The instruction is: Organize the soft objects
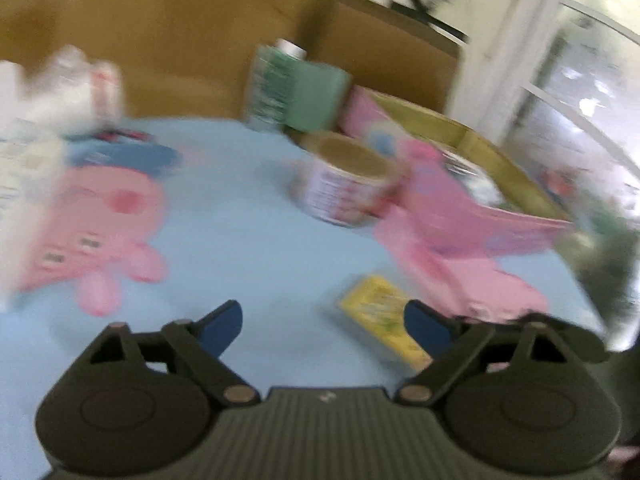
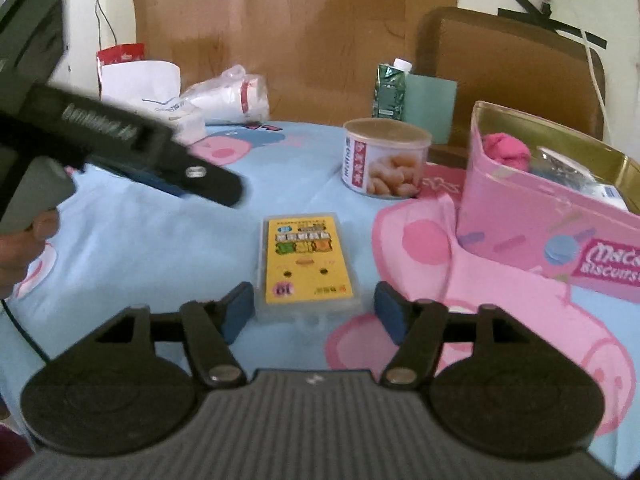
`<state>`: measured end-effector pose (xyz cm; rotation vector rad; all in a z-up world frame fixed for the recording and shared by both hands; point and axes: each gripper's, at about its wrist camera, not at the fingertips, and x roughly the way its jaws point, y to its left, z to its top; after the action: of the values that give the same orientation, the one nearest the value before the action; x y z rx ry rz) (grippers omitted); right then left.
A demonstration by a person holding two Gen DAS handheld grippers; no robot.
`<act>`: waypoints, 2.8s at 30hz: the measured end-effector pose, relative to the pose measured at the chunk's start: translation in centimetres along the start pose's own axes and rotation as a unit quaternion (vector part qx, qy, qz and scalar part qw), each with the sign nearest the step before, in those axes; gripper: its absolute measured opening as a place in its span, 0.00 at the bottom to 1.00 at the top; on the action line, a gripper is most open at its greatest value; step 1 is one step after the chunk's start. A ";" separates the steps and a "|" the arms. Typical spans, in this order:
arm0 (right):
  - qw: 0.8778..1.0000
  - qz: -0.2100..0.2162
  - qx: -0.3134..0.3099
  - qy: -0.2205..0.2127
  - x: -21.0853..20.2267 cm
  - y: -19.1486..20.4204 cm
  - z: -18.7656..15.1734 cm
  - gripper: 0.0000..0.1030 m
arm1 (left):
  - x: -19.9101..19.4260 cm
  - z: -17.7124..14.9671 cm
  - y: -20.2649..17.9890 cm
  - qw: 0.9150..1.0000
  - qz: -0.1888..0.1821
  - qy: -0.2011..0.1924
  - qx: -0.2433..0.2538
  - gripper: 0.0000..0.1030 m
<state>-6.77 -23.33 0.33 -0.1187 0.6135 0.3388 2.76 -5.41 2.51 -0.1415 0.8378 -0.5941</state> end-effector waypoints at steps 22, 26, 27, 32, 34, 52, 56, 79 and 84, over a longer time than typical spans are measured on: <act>0.984 -0.093 0.005 -0.155 -3.6 -2.8 1.0 0.57 | 2.2 5.4 -9.4 0.996 -0.083 -0.005 0.044 0.49; 0.973 -0.143 0.019 -0.181 -3.9 -6.2 2.2 0.57 | 4.9 8.2 -13.9 0.990 -0.093 -0.025 0.099 0.56; 0.971 -0.151 0.023 -0.185 -3.7 -7.2 2.4 0.57 | 5.8 8.7 -14.8 0.989 -0.094 -0.028 0.107 0.56; 0.960 -0.202 0.050 -0.189 -0.8 -12.6 3.6 0.58 | 11.1 11.3 -18.2 0.986 -0.097 -0.024 0.135 0.71; 0.951 -0.240 0.057 -0.184 0.8 -14.2 4.0 0.62 | 12.6 11.8 -18.9 0.988 -0.052 -0.035 0.143 0.75; 0.942 -0.203 0.154 -0.220 -4.6 -13.2 0.3 0.64 | 5.8 6.4 -16.1 0.980 0.078 -0.088 0.163 1.00; 0.933 -0.184 0.210 -0.227 -6.6 -12.7 -1.0 0.72 | 3.7 4.7 -15.9 0.978 0.090 -0.088 0.168 1.00; 0.932 -0.112 0.279 -0.200 -8.7 -7.3 -0.5 0.83 | -1.8 -1.1 -12.4 0.974 0.133 -0.101 0.154 1.00; 0.935 -0.107 0.277 -0.196 -8.4 -6.8 -0.4 0.83 | -1.7 -1.7 -11.9 0.977 0.133 -0.082 0.144 1.00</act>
<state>-11.02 -32.12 4.94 0.4149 0.2771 -0.0345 -4.60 -14.16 6.61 0.1815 0.5908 -0.4381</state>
